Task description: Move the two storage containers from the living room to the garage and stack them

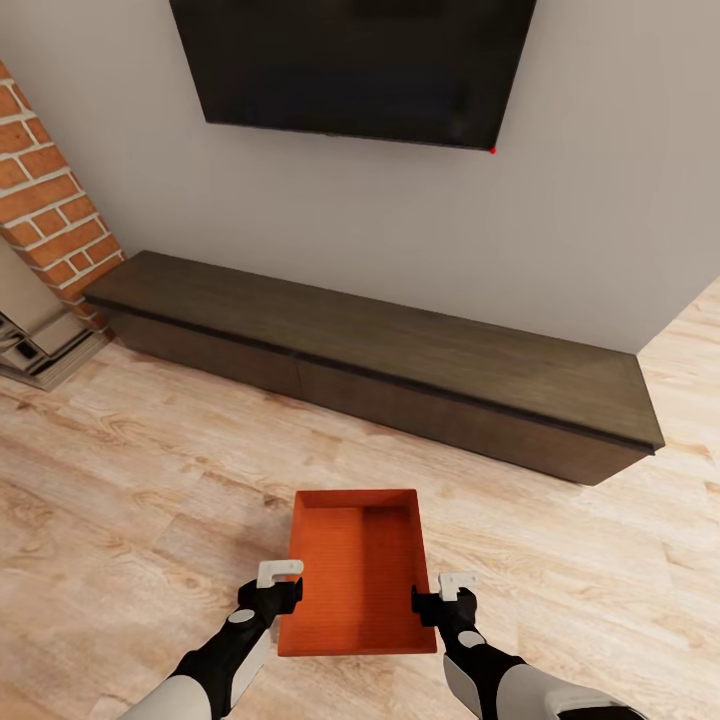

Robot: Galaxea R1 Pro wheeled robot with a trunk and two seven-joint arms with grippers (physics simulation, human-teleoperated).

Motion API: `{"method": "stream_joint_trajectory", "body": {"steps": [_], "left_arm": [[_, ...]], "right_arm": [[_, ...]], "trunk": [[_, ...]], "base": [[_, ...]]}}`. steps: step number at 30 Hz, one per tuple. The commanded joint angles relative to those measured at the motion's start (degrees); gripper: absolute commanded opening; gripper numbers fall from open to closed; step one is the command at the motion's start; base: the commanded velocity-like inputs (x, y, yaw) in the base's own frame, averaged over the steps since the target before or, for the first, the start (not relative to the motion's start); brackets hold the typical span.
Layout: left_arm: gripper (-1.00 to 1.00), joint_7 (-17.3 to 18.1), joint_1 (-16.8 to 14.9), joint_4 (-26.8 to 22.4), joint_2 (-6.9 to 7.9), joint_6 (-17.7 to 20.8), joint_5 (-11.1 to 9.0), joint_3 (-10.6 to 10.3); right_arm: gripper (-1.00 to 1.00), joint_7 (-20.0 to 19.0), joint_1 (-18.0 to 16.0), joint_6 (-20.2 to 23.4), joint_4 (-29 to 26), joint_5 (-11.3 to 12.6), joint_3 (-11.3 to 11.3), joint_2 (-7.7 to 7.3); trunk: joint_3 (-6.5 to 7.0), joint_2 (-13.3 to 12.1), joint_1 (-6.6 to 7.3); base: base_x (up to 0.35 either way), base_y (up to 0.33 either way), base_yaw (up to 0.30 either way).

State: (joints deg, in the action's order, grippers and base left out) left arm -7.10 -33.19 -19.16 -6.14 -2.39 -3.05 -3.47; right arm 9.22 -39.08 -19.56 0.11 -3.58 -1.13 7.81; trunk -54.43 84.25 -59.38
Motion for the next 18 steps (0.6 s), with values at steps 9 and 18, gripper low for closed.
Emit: {"method": "stream_joint_trajectory", "body": {"steps": [9,18], "left_arm": [[1.00,0.09,-0.03,0.09,0.27,-0.32,0.17,-0.56],[1.00,0.25,-0.03,0.17,0.34,-0.33,0.25,-0.57]], "right_arm": [[1.00,0.43,-0.03,-0.12,0.06,-0.35,-0.10,0.02],[1.00,0.45,-0.03,-0.28,0.06,-0.31,-0.10,0.02]], "trunk": [[-1.65,3.64,-1.98],[-3.27,7.25,-3.96]], "base": [[0.000,0.000,0.000],[0.000,0.000,0.000]]}}
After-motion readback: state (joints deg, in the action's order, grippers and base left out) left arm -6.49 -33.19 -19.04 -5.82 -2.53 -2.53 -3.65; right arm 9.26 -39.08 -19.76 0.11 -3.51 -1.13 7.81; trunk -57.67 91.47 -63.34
